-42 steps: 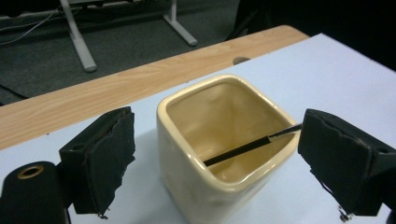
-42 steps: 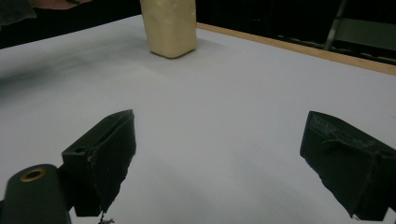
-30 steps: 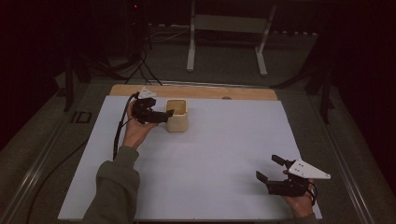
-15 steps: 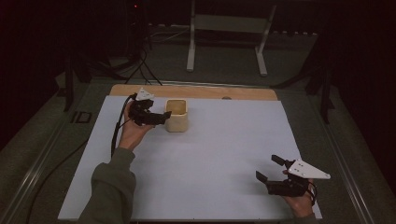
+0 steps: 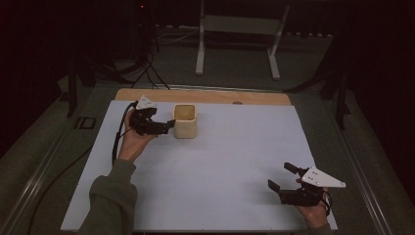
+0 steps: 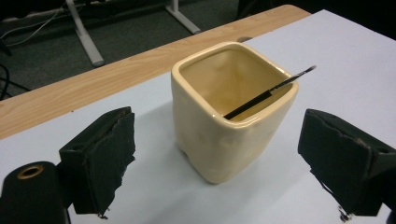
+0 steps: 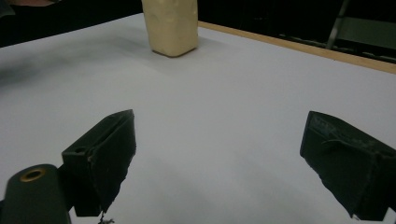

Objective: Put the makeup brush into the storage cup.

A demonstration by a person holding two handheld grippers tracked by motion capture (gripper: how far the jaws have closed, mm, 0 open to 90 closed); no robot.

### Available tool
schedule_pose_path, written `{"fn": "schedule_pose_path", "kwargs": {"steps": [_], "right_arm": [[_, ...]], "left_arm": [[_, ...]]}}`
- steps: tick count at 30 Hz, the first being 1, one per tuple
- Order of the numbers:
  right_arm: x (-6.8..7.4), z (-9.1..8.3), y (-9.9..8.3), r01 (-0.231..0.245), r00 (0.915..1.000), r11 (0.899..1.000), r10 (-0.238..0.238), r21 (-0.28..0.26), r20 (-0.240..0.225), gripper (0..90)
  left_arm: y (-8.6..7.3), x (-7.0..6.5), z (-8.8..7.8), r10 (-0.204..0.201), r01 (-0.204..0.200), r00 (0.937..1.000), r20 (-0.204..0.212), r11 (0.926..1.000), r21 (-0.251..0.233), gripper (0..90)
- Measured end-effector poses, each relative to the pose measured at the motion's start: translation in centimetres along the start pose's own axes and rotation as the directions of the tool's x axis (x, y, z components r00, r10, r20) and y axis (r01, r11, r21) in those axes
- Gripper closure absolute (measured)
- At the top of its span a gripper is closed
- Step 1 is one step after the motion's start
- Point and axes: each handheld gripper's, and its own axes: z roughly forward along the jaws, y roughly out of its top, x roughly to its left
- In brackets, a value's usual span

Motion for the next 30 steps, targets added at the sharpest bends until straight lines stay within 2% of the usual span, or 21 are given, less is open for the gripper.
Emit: {"fn": "schedule_pose_path", "kwargs": {"steps": [17,30], "right_arm": [[0.0,0.0,0.0,-0.002,1.0000,1.000,0.002,-0.002,0.001,10.4],[0.1,0.0,0.0,0.000,1.0000,1.000,0.000,-0.003,-0.002,10.4]], "left_arm": [[-1.2,-0.6,-1.5,0.016,-0.016,0.9994,0.032,0.9996,-0.025,12.0],[-2.0,-0.9,-2.0,0.033,-0.032,0.9988,0.036,0.9993,-0.020,12.0]]}}
